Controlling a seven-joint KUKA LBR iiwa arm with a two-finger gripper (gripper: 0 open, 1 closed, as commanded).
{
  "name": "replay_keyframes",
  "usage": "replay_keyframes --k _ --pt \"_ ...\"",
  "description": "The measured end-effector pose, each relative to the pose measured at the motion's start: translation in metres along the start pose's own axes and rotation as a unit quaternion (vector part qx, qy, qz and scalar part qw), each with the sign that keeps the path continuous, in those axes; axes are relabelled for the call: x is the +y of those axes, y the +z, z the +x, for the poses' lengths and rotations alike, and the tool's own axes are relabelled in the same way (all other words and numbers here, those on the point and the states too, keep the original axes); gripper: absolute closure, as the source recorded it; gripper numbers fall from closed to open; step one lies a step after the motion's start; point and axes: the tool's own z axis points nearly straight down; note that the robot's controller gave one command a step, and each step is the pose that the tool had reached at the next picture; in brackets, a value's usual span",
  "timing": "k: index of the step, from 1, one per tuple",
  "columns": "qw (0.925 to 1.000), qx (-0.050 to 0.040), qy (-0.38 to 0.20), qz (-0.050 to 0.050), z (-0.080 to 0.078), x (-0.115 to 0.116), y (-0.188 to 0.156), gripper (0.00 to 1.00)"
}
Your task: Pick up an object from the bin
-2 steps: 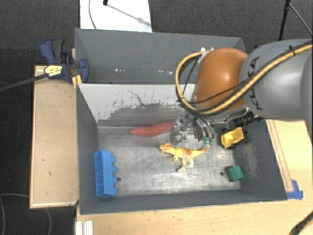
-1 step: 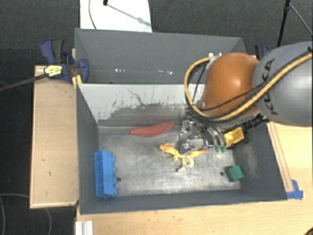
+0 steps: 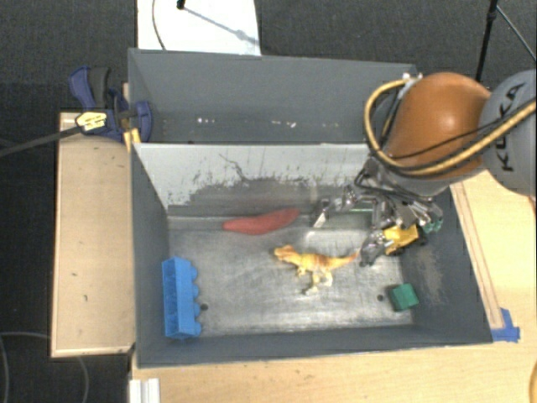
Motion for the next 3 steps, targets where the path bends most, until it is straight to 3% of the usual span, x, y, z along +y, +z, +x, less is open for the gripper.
replay_keyframes --k 1,2,3 --pt "1.0 -0.0004 0.0 -0.001 -0.001 0.001 0.0 0.0" --pt "0.9993 -0.0022 -0.039 0.001 -0.001 0.034 0.05 0.0" --pt "0.9896 -0.007 -0.144 0.001 0.008 0.042 0.074 0.0"
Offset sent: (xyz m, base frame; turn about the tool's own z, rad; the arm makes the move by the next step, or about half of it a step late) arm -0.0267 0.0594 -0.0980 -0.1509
